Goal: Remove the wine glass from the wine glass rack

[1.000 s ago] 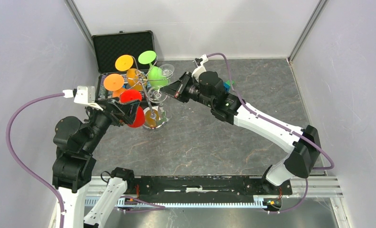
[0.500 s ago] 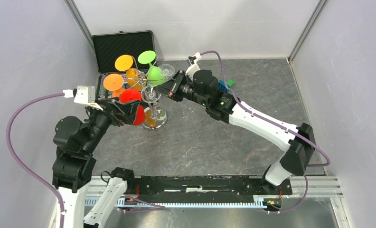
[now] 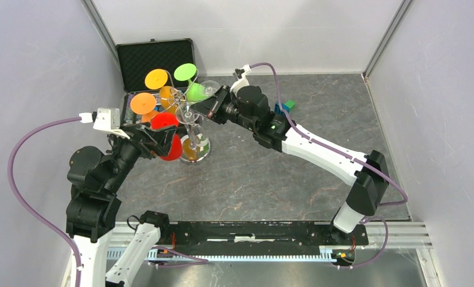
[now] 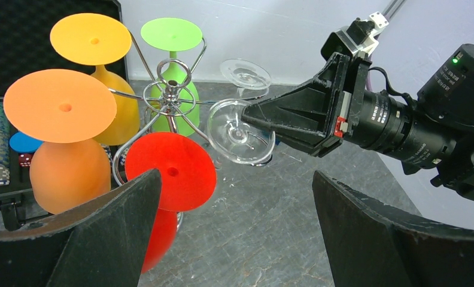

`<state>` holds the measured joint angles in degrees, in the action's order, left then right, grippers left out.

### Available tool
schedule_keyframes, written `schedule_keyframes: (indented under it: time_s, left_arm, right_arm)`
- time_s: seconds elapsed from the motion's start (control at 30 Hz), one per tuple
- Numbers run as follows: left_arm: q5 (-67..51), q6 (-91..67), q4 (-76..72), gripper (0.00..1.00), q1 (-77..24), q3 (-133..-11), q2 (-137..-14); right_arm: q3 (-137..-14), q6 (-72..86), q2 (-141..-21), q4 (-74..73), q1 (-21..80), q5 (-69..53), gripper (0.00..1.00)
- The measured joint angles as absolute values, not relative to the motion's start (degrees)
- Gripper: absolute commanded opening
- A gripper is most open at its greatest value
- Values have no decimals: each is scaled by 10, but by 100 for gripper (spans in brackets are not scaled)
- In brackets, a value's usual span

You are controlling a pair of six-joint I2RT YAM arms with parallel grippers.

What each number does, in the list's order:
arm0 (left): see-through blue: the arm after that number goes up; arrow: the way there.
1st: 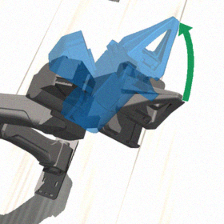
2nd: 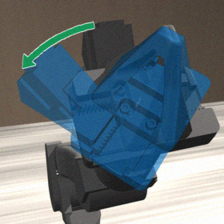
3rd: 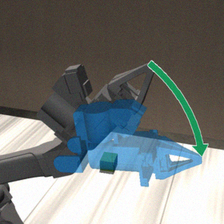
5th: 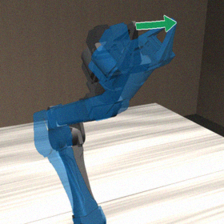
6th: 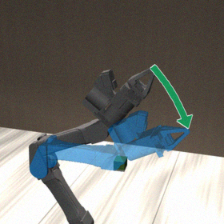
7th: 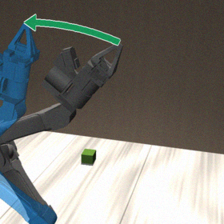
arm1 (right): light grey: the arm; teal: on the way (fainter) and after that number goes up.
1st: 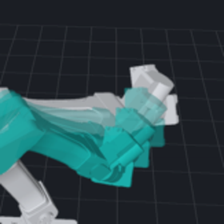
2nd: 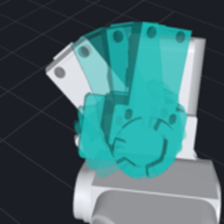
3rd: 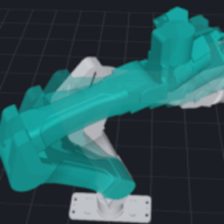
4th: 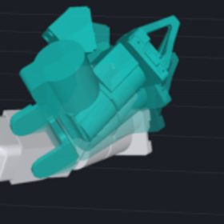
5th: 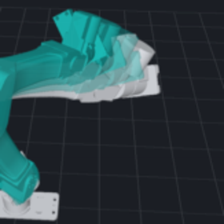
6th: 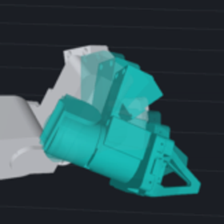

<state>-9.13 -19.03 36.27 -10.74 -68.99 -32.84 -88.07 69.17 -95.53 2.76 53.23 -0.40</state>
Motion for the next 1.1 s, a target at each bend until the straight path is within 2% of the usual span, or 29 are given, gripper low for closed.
schedule_keyframes:
  time_s: [0.37, 0.67, 0.87, 1.1]
  left_arm:
    - [-96, -191, 363, 100, -107, -690, -330]
    - [-139, -202, 361, 100, -107, -690, -361]
    - [-221, -261, 342, 100, -107, -702, -401]
    - [-359, -381, 164, 99, -115, -665, -437]
  right_arm:
    - [-822, 701, -922, 57, 493, 31, 0]
    - [-715, 716, -823, 74, 483, 34, 0]
    - [-609, 725, -705, 98, 450, 33, 0]
    - [-548, 733, -571, 82, 390, 35, 0]
